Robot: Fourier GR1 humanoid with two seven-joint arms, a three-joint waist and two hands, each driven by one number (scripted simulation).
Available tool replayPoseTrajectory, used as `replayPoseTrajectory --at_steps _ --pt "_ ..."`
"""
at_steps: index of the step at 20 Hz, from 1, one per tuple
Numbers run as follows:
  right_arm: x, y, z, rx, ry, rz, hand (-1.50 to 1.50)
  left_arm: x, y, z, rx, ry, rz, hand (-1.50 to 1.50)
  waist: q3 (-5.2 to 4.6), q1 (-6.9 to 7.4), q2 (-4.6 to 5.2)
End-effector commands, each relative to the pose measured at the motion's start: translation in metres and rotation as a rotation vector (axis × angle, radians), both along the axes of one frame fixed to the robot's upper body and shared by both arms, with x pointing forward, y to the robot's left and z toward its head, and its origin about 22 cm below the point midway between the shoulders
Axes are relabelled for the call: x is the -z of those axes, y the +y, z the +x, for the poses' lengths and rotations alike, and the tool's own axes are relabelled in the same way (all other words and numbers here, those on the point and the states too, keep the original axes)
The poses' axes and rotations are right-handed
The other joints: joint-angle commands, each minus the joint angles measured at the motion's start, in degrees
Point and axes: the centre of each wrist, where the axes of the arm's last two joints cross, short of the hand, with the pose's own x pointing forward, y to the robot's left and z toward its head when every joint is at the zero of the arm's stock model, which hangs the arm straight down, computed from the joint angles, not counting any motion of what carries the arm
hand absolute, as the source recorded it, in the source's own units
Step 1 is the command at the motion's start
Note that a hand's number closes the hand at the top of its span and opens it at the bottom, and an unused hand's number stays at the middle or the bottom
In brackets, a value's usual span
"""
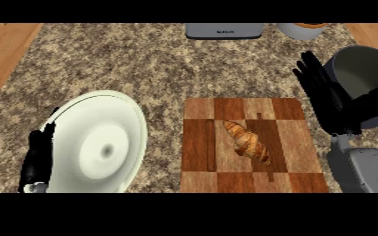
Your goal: Pick the croissant from the cutting board and place it in the pot
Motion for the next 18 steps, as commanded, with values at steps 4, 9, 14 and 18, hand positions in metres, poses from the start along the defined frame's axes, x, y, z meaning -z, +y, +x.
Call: replayPoseTrajectory --at_steps 4,9,14,18 --pt "-0.002 -0.037 -0.005 -0.077 0.172 -0.196 1.50 -0.035 0.008 0.001 0.107 -0.126 0.062 0.00 -0.95 0.51 1.35" --pt "-0.036 -0.061 -0.013 0.008 -0.270 -0.750 -1.50 -0.038 0.008 0.012 0.126 -0.119 0.034 0.00 -0.95 -1.58 0.89" --pt "0.028 -0.048 -0.070 -0.016 -0.400 -0.676 -1.50 -0.052 0.017 0.018 0.147 -0.139 0.020 0.00 -0.90 -1.18 1.36" --pt "-0.005 -0.060 -0.071 -0.115 -0.304 -0.729 -1.50 -0.060 0.006 0.018 0.167 -0.128 0.010 0.00 -0.95 -0.31 1.44"
